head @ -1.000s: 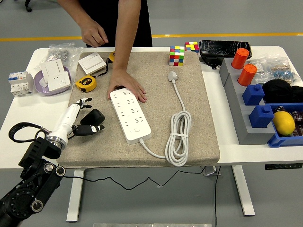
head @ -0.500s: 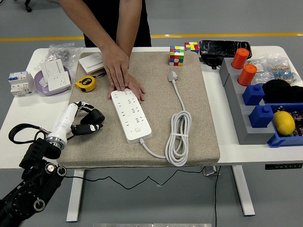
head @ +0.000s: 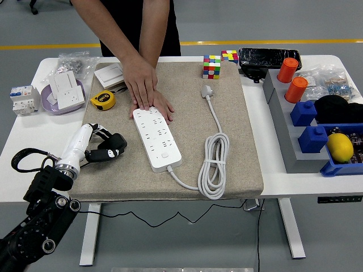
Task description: Pick up the plug,place it near the board,insert it into the board,press the button
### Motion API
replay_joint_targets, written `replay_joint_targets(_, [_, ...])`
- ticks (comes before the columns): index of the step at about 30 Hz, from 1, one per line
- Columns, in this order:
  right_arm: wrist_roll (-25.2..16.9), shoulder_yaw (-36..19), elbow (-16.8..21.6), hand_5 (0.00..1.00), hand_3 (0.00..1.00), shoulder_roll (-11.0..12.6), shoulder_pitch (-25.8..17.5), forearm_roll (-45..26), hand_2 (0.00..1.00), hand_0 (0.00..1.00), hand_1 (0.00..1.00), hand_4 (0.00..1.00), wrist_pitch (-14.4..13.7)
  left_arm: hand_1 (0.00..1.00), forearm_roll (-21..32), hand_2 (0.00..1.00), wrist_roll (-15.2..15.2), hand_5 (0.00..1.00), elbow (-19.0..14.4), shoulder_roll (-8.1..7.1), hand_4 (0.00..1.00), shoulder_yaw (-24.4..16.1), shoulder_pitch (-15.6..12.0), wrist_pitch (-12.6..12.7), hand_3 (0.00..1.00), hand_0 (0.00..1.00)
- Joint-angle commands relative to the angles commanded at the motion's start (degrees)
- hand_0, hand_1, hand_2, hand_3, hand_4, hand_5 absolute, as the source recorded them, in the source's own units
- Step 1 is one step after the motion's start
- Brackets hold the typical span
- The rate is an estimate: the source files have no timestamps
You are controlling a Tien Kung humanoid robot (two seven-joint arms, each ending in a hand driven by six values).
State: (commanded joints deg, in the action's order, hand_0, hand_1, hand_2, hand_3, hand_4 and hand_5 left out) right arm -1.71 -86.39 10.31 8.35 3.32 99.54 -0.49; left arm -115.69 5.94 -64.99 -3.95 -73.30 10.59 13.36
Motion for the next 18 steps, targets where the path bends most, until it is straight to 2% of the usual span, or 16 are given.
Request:
replay_joint_targets(1, [-0.01, 0.01, 0.00, 0.998, 0.895, -0.01, 0.01, -0.02, 0.872, 0.977, 0.928, 0.998, 0.00, 0.695, -0.19, 0.423, -0.02, 0.135, 0.18, -0.03, 0.629, 0.03, 0.05, 0.07, 0.389, 0.772])
replay_joint_targets(12, [-0.02, -0.33, 0.00, 0.998, 0.895, 0.05, 0.09, 0.15, 0.872, 0.978, 0.928, 0.998, 0.01, 0.683, -1.26, 0.414, -0.30, 0.132, 1.09, -0.24, 0.606, 0.21, 0.70, 0.54, 0.385, 0.764])
replay_joint_targets(13, [-0.02, -0.39, 0.00, 0.998, 0.894, 0.06, 0.08, 0.16, 0.872, 0.978, 0.929, 0.998, 0.00, 0.643, -1.41, 0.414, -0.28, 0.099, 1.15, -0.24, 0.573, 0.26, 0.72, 0.52, 0.388, 0.752])
replay_joint_targets(18, [-0.07, -0.53, 0.00, 0.998, 0.894, 0.08, 0.05, 0.15, 0.872, 0.978, 0.929, 0.998, -0.02, 0.643, -1.76, 0.414, -0.39, 0.099, 1.66, -0.24, 0.573, 0.36, 0.85, 0.62, 0.388, 0.752])
